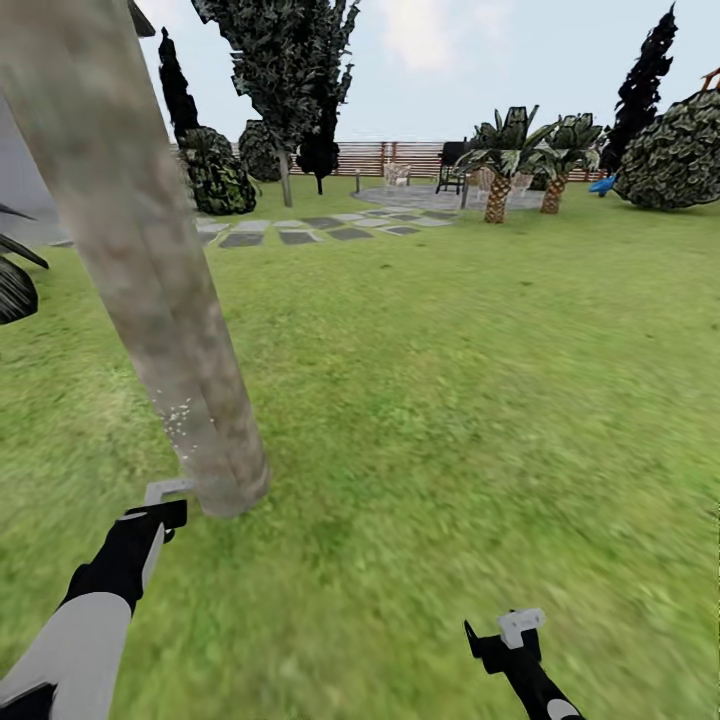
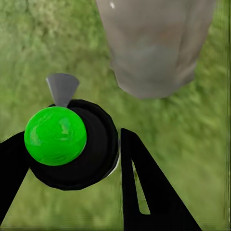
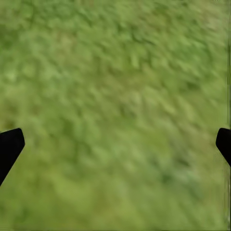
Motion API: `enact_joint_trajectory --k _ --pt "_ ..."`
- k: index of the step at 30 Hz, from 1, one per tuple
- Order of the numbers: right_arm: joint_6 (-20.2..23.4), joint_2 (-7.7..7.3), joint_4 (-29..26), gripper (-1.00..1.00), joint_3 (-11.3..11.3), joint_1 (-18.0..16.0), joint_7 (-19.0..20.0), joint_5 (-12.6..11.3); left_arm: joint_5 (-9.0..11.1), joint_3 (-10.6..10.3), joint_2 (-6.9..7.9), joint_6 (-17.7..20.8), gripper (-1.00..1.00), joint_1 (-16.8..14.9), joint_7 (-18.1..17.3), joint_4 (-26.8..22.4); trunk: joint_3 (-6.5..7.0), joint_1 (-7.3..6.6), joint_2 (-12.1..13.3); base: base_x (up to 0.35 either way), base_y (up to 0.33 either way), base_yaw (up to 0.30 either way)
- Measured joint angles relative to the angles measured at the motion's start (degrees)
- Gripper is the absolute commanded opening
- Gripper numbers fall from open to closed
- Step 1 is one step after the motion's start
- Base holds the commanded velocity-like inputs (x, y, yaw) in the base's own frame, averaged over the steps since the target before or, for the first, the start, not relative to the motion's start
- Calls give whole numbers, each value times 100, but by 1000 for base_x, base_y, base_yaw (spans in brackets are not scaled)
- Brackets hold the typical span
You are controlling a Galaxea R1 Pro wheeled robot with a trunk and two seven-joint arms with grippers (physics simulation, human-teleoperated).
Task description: In the garden, pick up the pesticide atomizer on the floor and spray pesticide onto both trees until each tree trunk is fully covered.
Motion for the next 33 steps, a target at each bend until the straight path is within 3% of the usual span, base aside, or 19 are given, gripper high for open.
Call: enact_joint_trajectory --k 15,33 --pt "-4 -1 -1 100 0 0 -3 0 -17 4 15 7 -100 0 0 -15 0 -1 0 99 -273 8" --pt "-1 0 1 100 0 0 0 0 -26 0 25 11 -100 1 4 -10 0 -1 0 143 -272 225"
